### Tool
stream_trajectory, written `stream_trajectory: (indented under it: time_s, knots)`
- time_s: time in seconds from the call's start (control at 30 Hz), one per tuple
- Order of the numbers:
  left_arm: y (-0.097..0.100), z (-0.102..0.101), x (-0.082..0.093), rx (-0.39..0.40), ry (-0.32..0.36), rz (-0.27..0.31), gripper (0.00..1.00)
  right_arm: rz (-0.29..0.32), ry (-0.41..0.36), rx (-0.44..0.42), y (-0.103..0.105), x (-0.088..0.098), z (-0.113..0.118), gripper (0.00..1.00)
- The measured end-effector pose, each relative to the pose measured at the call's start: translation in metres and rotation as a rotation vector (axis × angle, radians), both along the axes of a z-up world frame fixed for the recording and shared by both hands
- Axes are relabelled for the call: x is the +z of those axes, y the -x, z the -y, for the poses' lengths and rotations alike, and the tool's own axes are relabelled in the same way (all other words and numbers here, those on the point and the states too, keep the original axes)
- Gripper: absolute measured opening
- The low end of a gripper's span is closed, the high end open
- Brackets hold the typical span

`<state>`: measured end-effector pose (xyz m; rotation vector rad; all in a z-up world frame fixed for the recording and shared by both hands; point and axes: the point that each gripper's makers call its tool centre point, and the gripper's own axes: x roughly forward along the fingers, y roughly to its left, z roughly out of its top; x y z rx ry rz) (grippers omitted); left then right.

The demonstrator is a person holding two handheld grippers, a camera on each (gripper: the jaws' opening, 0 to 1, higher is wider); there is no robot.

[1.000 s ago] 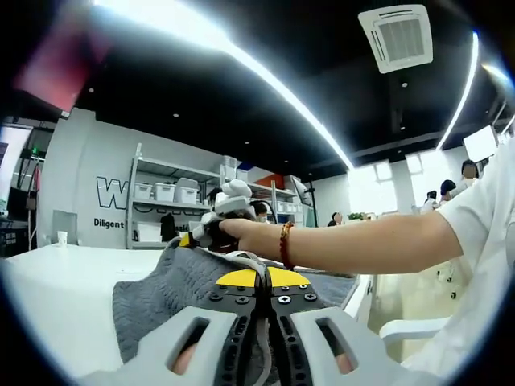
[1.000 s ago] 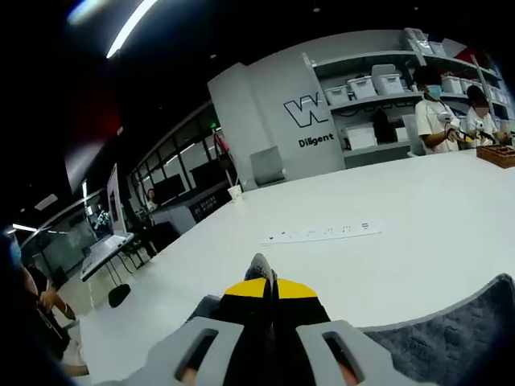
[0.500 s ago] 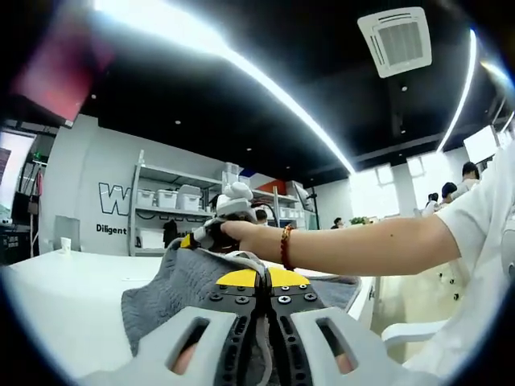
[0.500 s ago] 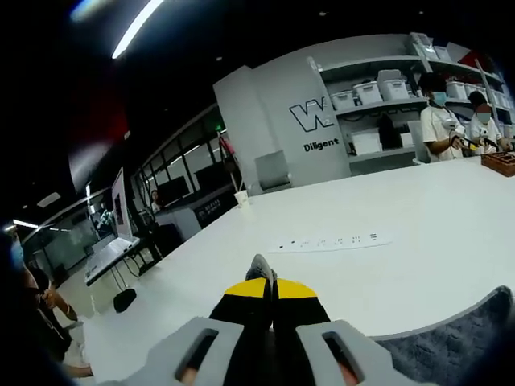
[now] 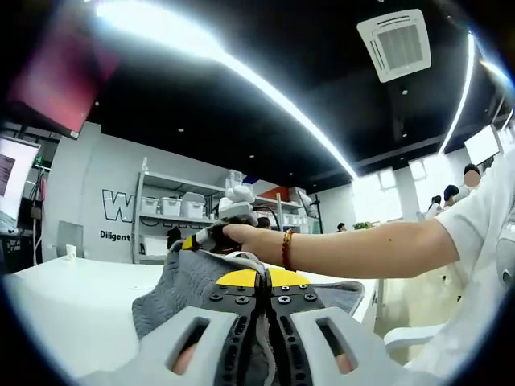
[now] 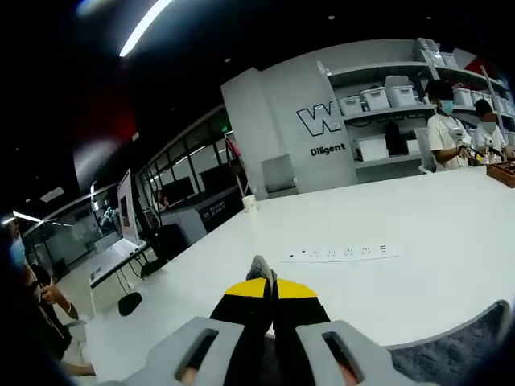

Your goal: Open the folded towel by lifting each exposed corner and separating the folded layers until the towel lies flat within the target outline without major curled edges

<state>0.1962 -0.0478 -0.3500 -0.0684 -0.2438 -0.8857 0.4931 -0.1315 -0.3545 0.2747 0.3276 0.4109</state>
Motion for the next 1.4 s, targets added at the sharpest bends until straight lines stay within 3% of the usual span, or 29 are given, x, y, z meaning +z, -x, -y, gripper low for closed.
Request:
stream_trajectory:
  time_s: [0.43, 0.8, 1.4]
  knots:
    - [0.0, -0.013, 0.015, 0.015, 0.011, 0.026, 0.0, 0.019, 0.006, 0.009, -0.003, 0.016, -0.013, 0.0]
    - [0.004, -0.028, 0.026, 0.019, 0.041, 0.04, 0.0, 0.053, 0.023, 0.034, -0.01, 0.041, -0.029, 0.0]
    - [0.01, -0.052, 0.038, 0.056, 0.072, 0.073, 0.0, 0.104, 0.047, 0.074, 0.005, 0.057, -0.053, 0.0]
